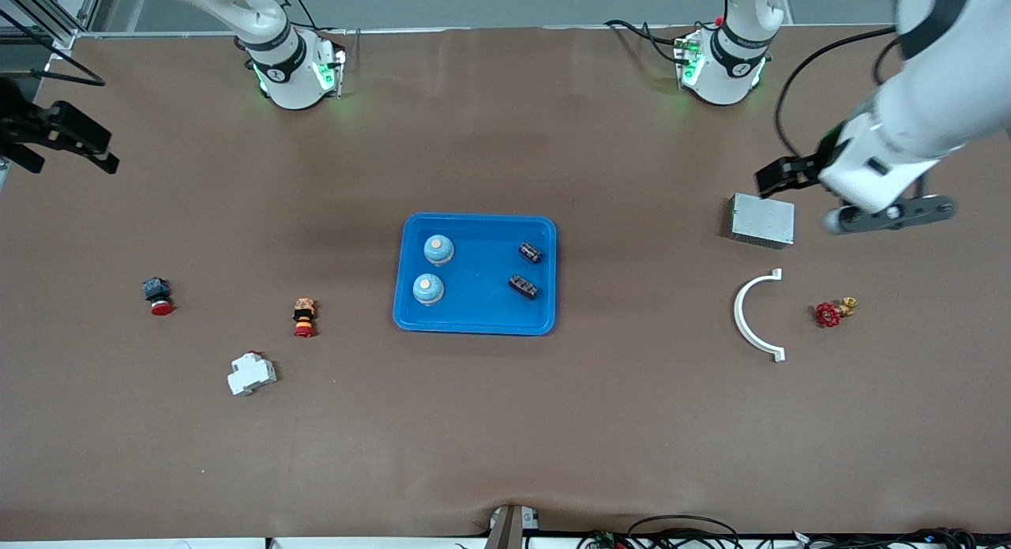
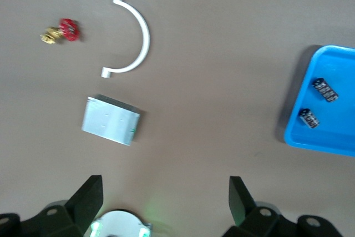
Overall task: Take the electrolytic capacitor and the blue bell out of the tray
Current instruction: 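Reach both grippers down over the items in the blue tray, then grasp a capacitor with the left gripper while the right gripper grasps a bell, then lower the capacitor near the white arc while the right gripper carries the bell, then grasp a capacitor with the left gripper while the right gripper places the bell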
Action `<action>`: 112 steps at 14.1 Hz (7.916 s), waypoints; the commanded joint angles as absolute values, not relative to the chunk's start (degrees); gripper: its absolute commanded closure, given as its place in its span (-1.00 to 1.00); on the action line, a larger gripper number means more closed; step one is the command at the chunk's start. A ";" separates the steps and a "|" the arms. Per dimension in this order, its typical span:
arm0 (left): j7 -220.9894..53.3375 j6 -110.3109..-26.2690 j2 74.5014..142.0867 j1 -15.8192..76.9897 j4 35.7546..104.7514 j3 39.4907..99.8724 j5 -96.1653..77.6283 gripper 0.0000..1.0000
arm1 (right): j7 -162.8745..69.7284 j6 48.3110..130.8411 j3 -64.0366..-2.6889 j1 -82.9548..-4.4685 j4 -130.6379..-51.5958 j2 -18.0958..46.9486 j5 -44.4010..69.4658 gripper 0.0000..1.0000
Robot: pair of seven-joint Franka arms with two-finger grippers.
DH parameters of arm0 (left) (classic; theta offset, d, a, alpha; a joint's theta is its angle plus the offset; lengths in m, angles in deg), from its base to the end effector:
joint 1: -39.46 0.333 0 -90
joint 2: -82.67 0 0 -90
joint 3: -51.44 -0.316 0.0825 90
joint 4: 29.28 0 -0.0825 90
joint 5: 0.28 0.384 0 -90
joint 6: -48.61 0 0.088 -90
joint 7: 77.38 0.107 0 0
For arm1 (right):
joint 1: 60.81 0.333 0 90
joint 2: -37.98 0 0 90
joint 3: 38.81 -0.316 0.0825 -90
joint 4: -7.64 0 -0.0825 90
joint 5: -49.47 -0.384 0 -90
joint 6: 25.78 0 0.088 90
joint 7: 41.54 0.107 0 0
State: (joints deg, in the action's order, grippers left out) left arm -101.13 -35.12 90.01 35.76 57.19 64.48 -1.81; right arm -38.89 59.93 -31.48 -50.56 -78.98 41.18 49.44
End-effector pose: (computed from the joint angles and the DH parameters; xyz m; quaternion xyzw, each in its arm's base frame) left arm 0.5549 -0.1618 0.5738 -0.9941 -0.0602 0.0905 0.0038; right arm 0.5285 0.0247 0.6754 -0.9998 -0.0024 -0.0195 0.0048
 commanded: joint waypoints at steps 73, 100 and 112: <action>-154.45 -75.75 118.36 35.42 74.34 64.45 26.00 0.92 | -7.62 108.52 -31.52 -14.05 -103.01 6.86 40.06 0.76; -183.35 -78.55 128.64 14.94 49.47 69.37 17.30 -1.00 | -65.51 83.29 -31.08 -55.17 -114.88 37.89 51.14 0.74; -193.48 -85.43 134.44 10.02 49.72 69.11 18.00 -0.95 | -73.09 107.27 -30.99 -61.95 -130.51 37.80 60.53 0.74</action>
